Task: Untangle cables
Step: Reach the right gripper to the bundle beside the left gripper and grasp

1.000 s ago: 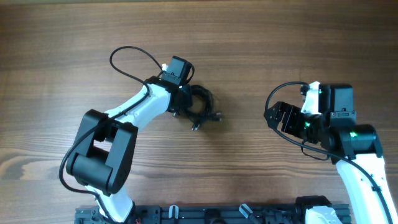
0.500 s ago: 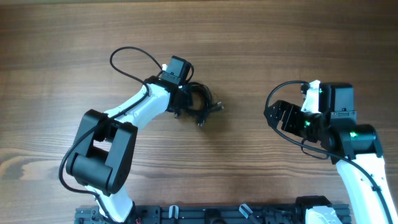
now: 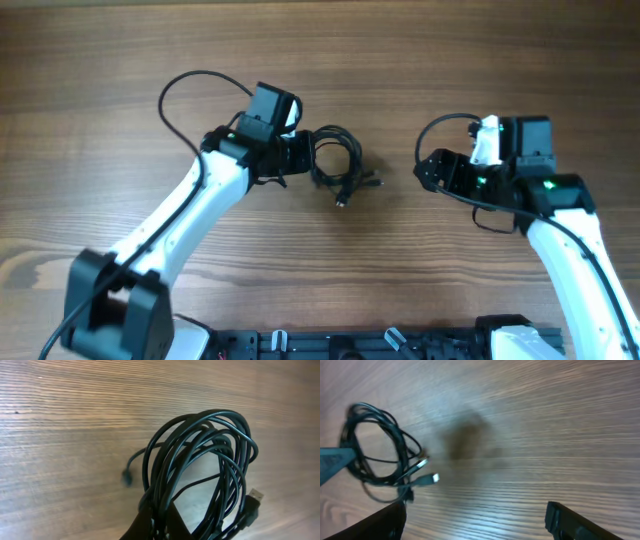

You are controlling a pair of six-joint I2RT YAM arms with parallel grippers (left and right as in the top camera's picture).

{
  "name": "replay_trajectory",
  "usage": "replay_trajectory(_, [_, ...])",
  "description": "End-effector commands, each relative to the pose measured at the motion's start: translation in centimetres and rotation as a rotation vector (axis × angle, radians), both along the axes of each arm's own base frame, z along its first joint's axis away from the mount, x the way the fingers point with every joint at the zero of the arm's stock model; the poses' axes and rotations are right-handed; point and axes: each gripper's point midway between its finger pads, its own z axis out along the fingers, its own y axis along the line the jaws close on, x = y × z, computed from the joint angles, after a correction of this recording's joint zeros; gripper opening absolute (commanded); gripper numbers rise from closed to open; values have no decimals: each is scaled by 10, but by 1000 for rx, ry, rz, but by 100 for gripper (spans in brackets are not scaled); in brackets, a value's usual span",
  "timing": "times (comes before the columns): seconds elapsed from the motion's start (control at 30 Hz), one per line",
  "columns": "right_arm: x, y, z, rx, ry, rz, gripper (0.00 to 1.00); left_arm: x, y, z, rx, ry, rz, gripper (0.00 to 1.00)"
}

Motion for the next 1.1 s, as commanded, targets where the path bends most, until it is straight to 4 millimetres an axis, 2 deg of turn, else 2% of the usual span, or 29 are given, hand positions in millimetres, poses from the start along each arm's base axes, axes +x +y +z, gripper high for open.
replay_trajectory(0.0, [1, 29, -1, 55, 6, 115, 91, -14, -14, 12, -91, 33, -55, 4])
replay_trajectory(0.23, [1, 52, -11, 54, 14, 193, 91, -25, -28, 19, -180, 75, -110, 4])
replay_trajectory(0.53, [12, 68, -3, 65, -65, 235, 88, -44, -49, 35, -323, 113, -244, 4])
replay_trajectory(0.67, [16, 69, -1, 64, -86, 233, 83, -45, -49, 35, -325, 118, -245, 4])
replay_trajectory(0.83, [15, 70, -1, 70, -83, 235, 67, -47, -51, 37, -342, 125, -255, 4])
replay_trajectory(0.93, [10, 75, 1, 106, -71, 257, 67, -47, -52, 37, -344, 121, -255, 4])
replay_trajectory(1.07, [3, 81, 0, 146, -49, 280, 61, -45, -52, 38, -347, 113, -257, 4])
